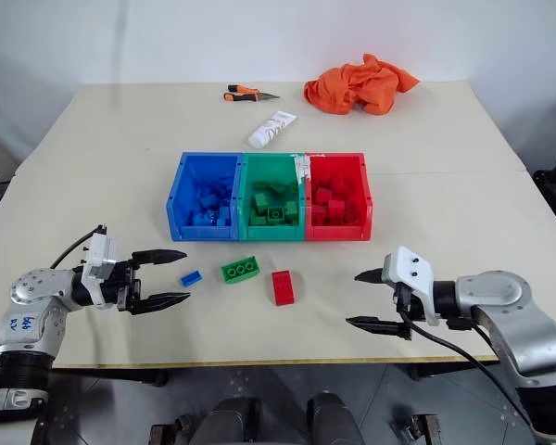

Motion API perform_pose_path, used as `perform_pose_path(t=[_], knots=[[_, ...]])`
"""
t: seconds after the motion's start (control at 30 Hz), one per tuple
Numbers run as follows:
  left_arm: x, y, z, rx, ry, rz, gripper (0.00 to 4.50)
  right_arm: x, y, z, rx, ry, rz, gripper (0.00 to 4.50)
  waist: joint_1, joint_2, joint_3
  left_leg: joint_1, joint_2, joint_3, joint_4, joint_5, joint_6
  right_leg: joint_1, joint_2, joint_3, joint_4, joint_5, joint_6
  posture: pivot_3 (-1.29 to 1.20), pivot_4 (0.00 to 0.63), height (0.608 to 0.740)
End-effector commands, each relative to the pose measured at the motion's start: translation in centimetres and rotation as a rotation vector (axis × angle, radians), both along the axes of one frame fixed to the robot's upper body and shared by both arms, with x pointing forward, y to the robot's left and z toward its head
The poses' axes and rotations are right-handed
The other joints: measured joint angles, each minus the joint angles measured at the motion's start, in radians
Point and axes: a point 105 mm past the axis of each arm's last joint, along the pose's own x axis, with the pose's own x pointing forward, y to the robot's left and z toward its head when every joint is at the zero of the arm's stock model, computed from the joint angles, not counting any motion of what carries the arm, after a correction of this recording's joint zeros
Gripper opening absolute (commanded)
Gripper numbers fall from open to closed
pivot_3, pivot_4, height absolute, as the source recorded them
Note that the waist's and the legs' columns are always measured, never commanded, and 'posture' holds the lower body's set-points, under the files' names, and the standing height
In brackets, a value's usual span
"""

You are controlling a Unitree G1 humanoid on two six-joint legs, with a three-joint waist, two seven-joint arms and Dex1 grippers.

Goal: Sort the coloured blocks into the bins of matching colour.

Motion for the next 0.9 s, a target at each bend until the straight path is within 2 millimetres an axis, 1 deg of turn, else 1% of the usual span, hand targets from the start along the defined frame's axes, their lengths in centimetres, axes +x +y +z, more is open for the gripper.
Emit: perform_pose_path(t=[0.03,0.1,0.27,0.33,0.43,0.53,0.6,0.67,0.77,0.83,0.87,0.9], knots=[[-0.1,0.0,0.6,-0.010,-0.031,-0.019,4.50,0.4,0.6,0.6,-0.004,-0.071,-0.013,4.44,0.000,0.000,0.000,0.000,0.000,0.000,0.000,0.000,0.000,0.000,0.000,0.000,0.000,0.000,0.000,0.00,0.150,0.740],[0.0,-0.3,0.5,-0.014,-0.033,-0.022,4.50,1.1,1.4,0.4,0.004,-0.095,-0.027,4.44,0.001,0.000,0.000,0.000,0.000,0.000,0.000,0.000,0.000,0.000,0.000,0.001,0.000,0.000,0.000,0.00,0.150,0.740],[-0.3,-0.9,0.4,-0.015,-0.042,-0.039,4.50,3.6,4.9,-0.5,0.027,-0.141,-0.029,4.44,0.002,0.000,0.000,-0.001,0.000,0.000,0.000,0.002,-0.003,-0.002,0.000,0.001,0.001,0.000,0.000,0.00,0.150,0.740],[-0.5,-1.1,0.5,-0.016,-0.046,-0.040,4.50,3.9,6.6,-0.7,0.051,-0.144,-0.003,4.44,0.004,0.000,0.000,-0.001,0.000,0.000,0.000,0.002,-0.003,-0.002,0.000,0.001,0.001,0.000,0.000,0.00,0.150,0.740],[-0.9,-1.1,0.6,-0.018,-0.050,-0.037,4.50,3.9,8.9,-1.0,0.082,-0.134,0.065,4.44,0.006,0.000,0.000,-0.001,0.000,0.000,0.000,0.002,-0.003,-0.003,-0.001,0.000,0.001,0.000,0.000,0.00,0.150,0.740],[-1.2,-1.1,0.6,-0.019,-0.054,-0.027,4.50,4.0,10.5,-1.7,0.078,-0.131,0.134,4.44,0.008,0.000,0.000,-0.001,0.000,0.000,-0.001,0.002,-0.003,-0.003,-0.001,0.000,0.001,0.000,0.000,0.00,0.150,0.740],[-1.4,-1.0,0.6,-0.020,-0.055,-0.017,4.50,4.2,11.0,-2.1,0.071,-0.133,0.167,4.44,0.008,0.000,0.000,-0.001,0.000,0.000,-0.001,0.002,-0.003,-0.003,-0.001,0.000,0.000,0.000,0.000,0.00,0.150,0.740],[-1.5,-0.9,0.5,-0.026,-0.050,-0.002,4.50,5.0,11.4,-2.8,0.039,-0.134,0.202,4.44,0.006,0.000,0.000,-0.001,0.000,0.000,-0.001,0.002,-0.003,-0.003,-0.001,0.000,0.001,0.000,0.000,0.00,0.150,0.740],[-1.9,-0.9,0.4,-0.031,-0.048,0.008,4.50,5.7,11.6,-3.8,-0.007,-0.128,0.246,4.44,0.005,0.000,0.000,-0.001,0.000,0.000,-0.001,0.002,-0.003,-0.003,-0.001,0.000,0.001,0.000,0.000,0.00,0.150,0.740],[-2.1,-0.8,0.4,-0.030,-0.051,0.019,4.50,5.9,11.6,-4.3,-0.019,-0.111,0.252,4.07,0.005,0.000,0.000,-0.001,0.000,0.000,-0.001,0.002,-0.003,-0.003,-0.001,0.000,0.001,0.000,0.000,0.00,0.150,0.740],[-2.2,-0.8,0.3,-0.029,-0.053,0.023,4.50,5.9,11.7,-4.3,-0.015,-0.109,0.258,4.00,0.001,0.000,0.000,-0.001,0.000,0.000,-0.001,0.002,-0.003,-0.003,-0.001,0.000,0.001,0.000,0.000,0.00,0.150,0.740],[-2.2,-0.7,0.3,-0.029,-0.054,0.028,4.50,6.0,11.7,-4.1,-0.005,-0.113,0.257,3.70,-0.002,0.000,0.000,-0.001,0.000,0.000,-0.001,0.002,-0.003,-0.003,-0.001,0.000,0.001,0.000,0.000,0.00,0.150,0.740]])
